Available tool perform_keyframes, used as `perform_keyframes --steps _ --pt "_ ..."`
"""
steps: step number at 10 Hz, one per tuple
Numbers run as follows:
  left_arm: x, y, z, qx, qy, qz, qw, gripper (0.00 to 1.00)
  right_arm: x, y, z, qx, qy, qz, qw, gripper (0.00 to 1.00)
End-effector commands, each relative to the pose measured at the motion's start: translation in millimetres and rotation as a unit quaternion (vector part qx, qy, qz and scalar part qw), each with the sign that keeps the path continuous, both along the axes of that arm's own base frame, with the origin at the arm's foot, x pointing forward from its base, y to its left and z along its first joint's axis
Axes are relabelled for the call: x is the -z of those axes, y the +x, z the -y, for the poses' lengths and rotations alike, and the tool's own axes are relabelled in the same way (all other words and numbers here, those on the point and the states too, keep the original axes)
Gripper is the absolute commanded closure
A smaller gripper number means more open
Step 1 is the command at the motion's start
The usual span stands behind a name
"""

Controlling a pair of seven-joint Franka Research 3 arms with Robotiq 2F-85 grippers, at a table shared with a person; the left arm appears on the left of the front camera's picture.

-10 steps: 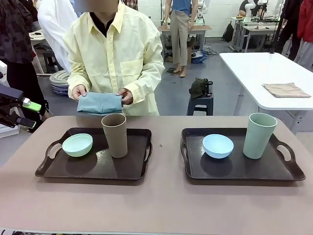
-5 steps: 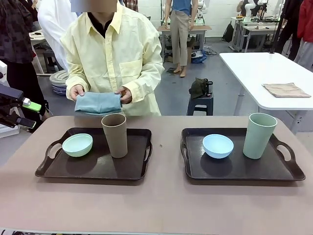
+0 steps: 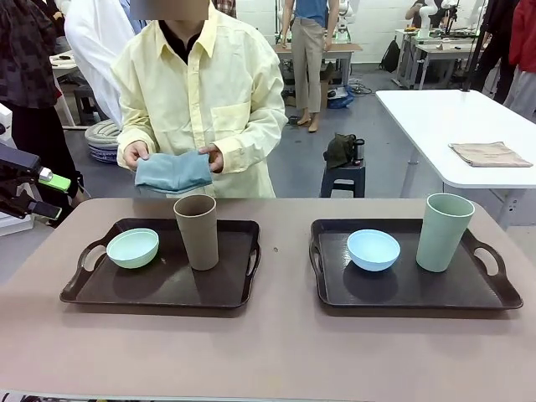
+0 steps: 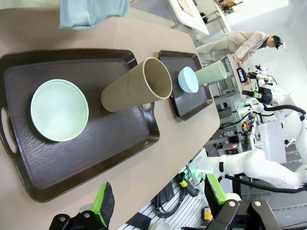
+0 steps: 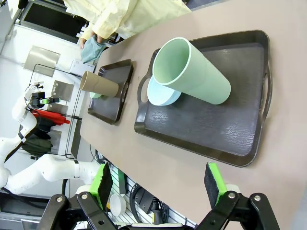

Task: Set up a tray with a mat and arrange the tableware.
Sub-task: Pick up the Picnic Bowl and Reusable plastic cup from the Handle tray in front of the human's position and hold them in the air.

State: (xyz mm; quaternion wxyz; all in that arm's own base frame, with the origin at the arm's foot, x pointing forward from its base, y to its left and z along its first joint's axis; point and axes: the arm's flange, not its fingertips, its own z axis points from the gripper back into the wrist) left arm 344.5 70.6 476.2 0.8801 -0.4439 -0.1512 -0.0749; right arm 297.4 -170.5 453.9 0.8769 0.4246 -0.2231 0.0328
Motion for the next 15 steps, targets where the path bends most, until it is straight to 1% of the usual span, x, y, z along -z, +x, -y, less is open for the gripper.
perform_keyframes --steps 1,5,6,7,8,9,10,11,12,13,14,15 --pt "0.6 -0.1 -0.4 0.000 -0.010 0.003 1.000 0.00 -0.3 1.1 0.1 -0.001 0.007 0.006 1.000 0.00" --pt "0.6 -0.1 -0.4 0.000 -0.010 0.003 1.000 0.00 -0.3 1.1 0.1 -0.001 0.007 0.006 1.000 0.00" --pt "0.0 0.0 0.0 0.000 0.000 0.000 1.000 0.00 0.0 0.0 0.0 0.000 0.000 0.000 1.000 0.00" --pt "-18.1 -6.2 10.0 0.035 0.068 0.034 0.996 0.00 -31.8 11.2 -23.0 -0.009 -0.045 0.059 0.997 0.00" --pt "-29.5 -13.5 24.3 0.066 0.115 0.045 0.990 0.00 -55.9 23.8 -58.8 -0.036 -0.093 0.102 0.990 0.00" --pt "-39.0 -18.9 38.8 0.076 0.156 0.062 0.983 0.00 -73.3 39.9 -92.9 -0.060 -0.123 0.124 0.983 0.00" --pt "-47.7 -24.7 47.1 0.075 0.205 0.080 0.972 0.00 -86.7 52.7 -129.3 -0.075 -0.155 0.152 0.973 0.00" --pt "-51.6 -31.3 55.6 0.091 0.250 0.066 0.962 0.00 -98.7 64.6 -172.5 -0.086 -0.186 0.194 0.959 0.00" --pt "-55.7 -33.4 62.4 0.089 0.276 0.066 0.955 0.00 -103.9 76.0 -214.1 -0.093 -0.207 0.240 0.944 0.00" --pt "-58.9 -38.7 67.3 0.092 0.297 0.063 0.948 0.00 -102.7 82.4 -258.4 -0.122 -0.224 0.280 0.925 0.00" --pt "-62.9 -39.9 74.7 0.102 0.320 0.054 0.941 0.00 -97.2 86.3 -302.3 -0.191 -0.243 0.313 0.898 0.00" --pt "-71.3 -40.5 80.9 0.104 0.322 0.031 0.941 0.00 -86.7 88.4 -342.4 -0.276 -0.260 0.323 0.867 0.00"
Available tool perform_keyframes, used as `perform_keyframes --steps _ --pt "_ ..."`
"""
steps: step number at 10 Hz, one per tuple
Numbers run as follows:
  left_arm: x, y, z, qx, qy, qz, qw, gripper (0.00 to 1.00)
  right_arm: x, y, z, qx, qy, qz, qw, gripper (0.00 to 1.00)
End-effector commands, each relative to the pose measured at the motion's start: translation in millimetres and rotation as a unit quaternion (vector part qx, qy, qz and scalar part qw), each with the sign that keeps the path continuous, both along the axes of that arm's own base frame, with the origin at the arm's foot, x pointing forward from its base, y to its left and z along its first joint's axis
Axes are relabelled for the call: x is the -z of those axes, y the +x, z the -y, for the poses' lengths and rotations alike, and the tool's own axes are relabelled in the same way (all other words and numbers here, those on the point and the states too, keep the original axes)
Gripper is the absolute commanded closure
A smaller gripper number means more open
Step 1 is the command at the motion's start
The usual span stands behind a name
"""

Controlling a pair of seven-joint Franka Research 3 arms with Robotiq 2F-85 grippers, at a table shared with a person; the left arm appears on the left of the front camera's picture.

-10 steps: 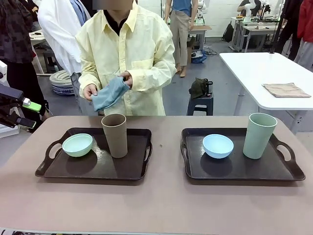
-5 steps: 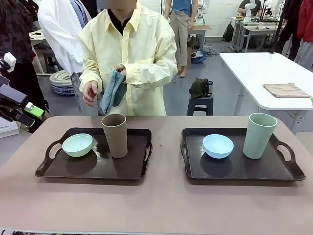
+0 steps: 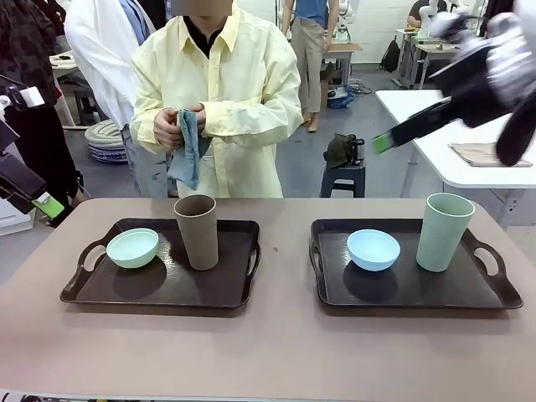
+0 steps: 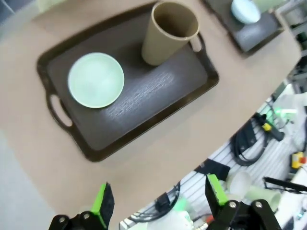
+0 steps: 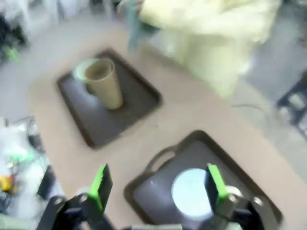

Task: Set up a tray with a mat and arrange the tableware.
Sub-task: Pick up the Picnic Bowl and Reusable plastic cup from the Handle tray in front of the human's position and hold them in the air.

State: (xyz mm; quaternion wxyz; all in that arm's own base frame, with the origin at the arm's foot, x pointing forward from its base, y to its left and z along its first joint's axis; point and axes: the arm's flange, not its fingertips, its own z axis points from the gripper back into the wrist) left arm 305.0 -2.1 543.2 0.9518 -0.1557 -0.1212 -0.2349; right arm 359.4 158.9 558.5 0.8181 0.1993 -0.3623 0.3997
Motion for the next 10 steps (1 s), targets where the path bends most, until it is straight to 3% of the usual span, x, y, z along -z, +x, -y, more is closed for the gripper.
perform_keyframes --steps 1,2,4,5,6,9,10 --pt "-14.2 1.2 10.5 -0.031 0.013 -0.048 0.998 0.00 30.9 28.6 -51.5 -0.132 -0.051 -0.001 0.990 0.00" --pt "-15.7 6.7 14.0 -0.042 0.013 -0.068 0.997 0.00 42.7 30.4 -75.4 -0.194 -0.062 -0.021 0.979 0.00" --pt "-14.7 19.2 19.9 -0.040 -0.007 -0.085 0.996 0.00 61.7 42.6 -99.6 -0.265 -0.089 -0.044 0.959 0.00" --pt "-16.0 23.2 20.8 -0.015 -0.047 -0.100 0.994 0.00 60.5 49.8 -91.7 -0.268 -0.067 -0.063 0.959 0.00" --pt "-8.9 9.5 16.5 -0.041 0.004 -0.068 0.997 0.00 69.9 18.1 -113.5 -0.231 -0.077 -0.045 0.969 0.00" --pt "-10.3 15.6 19.5 -0.033 -0.009 -0.080 0.996 0.00 69.9 18.1 -113.5 -0.231 -0.077 -0.045 0.969 0.00" --pt "5.1 32.5 26.7 -0.046 0.014 -0.050 0.998 0.00 66.0 27.8 -113.7 -0.248 -0.080 -0.049 0.964 0.00"
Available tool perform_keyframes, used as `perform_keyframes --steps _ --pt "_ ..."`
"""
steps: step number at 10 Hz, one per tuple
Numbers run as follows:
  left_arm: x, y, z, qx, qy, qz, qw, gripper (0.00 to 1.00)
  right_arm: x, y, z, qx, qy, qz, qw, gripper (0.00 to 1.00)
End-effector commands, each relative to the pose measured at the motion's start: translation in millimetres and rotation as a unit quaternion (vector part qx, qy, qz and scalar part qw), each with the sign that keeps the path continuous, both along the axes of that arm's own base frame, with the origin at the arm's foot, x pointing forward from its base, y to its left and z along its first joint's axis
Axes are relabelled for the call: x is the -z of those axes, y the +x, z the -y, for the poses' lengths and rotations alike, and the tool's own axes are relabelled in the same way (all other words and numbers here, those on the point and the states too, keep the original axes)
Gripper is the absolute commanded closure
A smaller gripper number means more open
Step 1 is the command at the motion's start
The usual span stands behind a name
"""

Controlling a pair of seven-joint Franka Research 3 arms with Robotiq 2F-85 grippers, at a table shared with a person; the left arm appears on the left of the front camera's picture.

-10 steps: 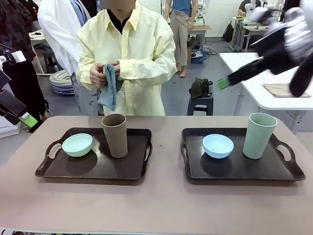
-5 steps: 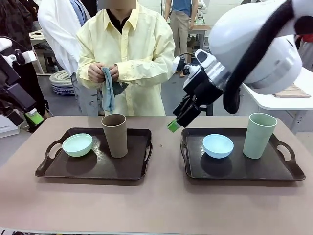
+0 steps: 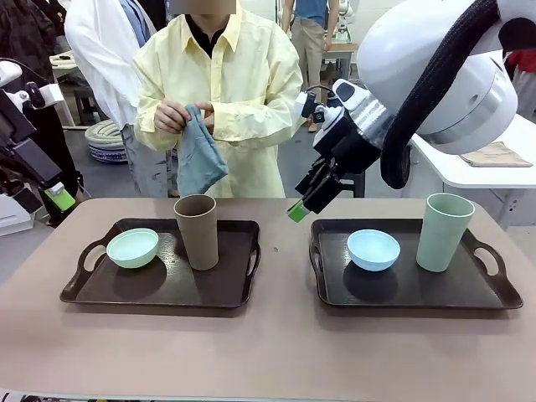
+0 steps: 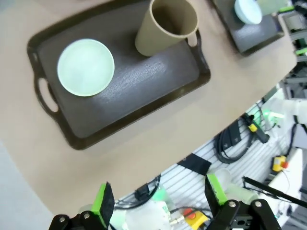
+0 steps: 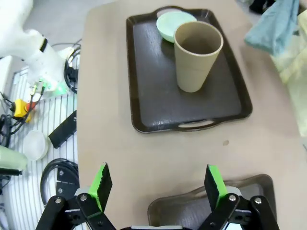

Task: Set up a tray with a mat and arrange the tableware.
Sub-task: Pick up the Picnic Bowl and Reusable plastic cup from the Handle tray in front of the human's position and hold them in the air.

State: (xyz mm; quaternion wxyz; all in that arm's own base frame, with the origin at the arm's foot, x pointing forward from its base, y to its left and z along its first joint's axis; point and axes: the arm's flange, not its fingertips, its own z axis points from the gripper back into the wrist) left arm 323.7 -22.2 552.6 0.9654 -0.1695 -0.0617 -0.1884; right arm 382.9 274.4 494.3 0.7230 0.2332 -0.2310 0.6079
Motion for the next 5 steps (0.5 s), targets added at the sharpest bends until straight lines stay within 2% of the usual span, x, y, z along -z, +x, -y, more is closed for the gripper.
perform_keyframes --steps 1,2,3,4,5 --pt "23.6 29.6 17.5 -0.032 0.023 0.033 0.999 0.00 23.2 23.0 -2.1 -0.039 0.058 0.026 0.997 0.00" --pt "32.6 36.3 23.9 -0.071 0.045 0.051 0.995 0.00 48.9 41.7 -16.2 -0.070 0.072 0.045 0.994 0.00" --pt "40.4 39.4 26.2 -0.081 0.057 0.050 0.994 0.00 68.3 57.7 -30.5 -0.100 0.092 0.054 0.989 0.00" --pt "52.6 49.2 26.9 -0.089 0.061 0.062 0.992 0.00 88.5 74.4 -47.6 -0.110 0.106 0.062 0.986 0.00" --pt "65.1 53.1 25.7 -0.091 0.056 0.054 0.993 0.00 107.6 81.8 -64.4 -0.118 0.100 0.065 0.986 0.00"
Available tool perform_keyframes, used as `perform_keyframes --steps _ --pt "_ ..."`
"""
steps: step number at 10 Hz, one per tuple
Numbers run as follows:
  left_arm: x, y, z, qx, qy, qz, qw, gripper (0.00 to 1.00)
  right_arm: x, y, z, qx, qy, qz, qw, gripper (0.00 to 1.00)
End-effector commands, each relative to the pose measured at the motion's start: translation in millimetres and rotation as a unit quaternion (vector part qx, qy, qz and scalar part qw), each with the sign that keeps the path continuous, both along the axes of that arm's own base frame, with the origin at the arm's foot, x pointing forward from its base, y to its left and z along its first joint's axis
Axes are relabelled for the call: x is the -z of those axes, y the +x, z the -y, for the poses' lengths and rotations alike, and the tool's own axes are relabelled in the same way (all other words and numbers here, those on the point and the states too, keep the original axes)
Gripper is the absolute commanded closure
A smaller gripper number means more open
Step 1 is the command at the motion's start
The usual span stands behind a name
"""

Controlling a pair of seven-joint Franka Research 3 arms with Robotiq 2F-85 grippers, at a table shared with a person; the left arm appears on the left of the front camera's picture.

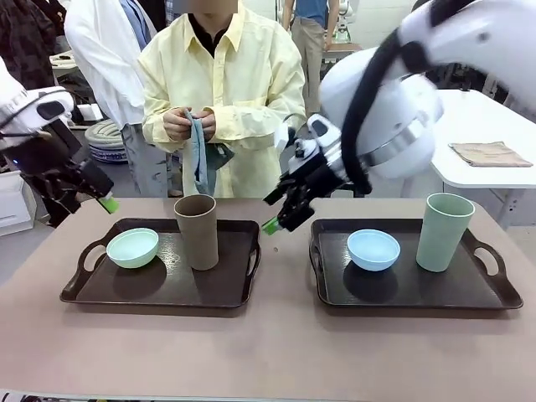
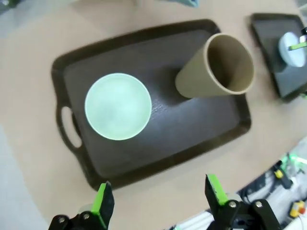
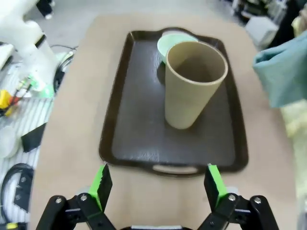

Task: Set up a tray with a mat and arrange the tableware.
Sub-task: Pick up the Picnic Bowl and Reusable plastic cup from the Handle tray in front of the human's position and hold them in the air.

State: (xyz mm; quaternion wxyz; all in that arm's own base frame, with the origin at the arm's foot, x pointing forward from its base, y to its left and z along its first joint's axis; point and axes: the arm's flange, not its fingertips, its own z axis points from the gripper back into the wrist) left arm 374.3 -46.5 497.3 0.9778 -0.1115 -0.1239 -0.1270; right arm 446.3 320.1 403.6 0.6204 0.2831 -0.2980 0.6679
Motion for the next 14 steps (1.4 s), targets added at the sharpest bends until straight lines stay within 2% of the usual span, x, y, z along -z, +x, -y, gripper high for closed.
perform_keyframes --steps 1,3,6,8,9,12,13,14 --pt "22.9 7.8 -0.4 -0.025 0.010 -0.002 1.000 0.00 31.8 23.8 -34.0 -0.012 0.009 0.011 1.000 0.00" --pt "54.8 27.7 3.5 -0.012 0.033 0.015 0.999 0.00 54.0 39.0 -61.2 0.057 0.001 -0.030 0.998 0.00" --pt "75.0 34.0 2.3 0.004 0.040 0.034 0.999 0.00 62.8 36.6 -89.9 0.057 0.009 -0.046 0.997 0.00" --pt "74.7 35.6 0.9 0.006 0.024 0.034 0.999 0.00 59.6 30.7 -86.8 0.027 0.007 -0.063 0.998 0.00" --pt "73.1 36.1 5.1 -0.005 0.035 0.026 0.999 0.00 62.8 32.3 -91.1 0.047 0.010 -0.049 0.998 0.00" --pt "74.1 37.3 4.5 -0.006 0.033 0.027 0.999 0.00 61.5 31.2 -92.9 0.041 0.013 -0.052 0.998 0.00" --pt "76.9 48.3 10.0 -0.021 0.051 0.010 0.998 0.00 66.4 35.4 -93.8 0.011 0.031 -0.041 0.999 0.00" --pt "76.2 60.9 10.7 -0.040 0.073 0.010 0.996 0.00 72.1 41.6 -98.2 -0.016 0.035 -0.032 0.999 0.00"
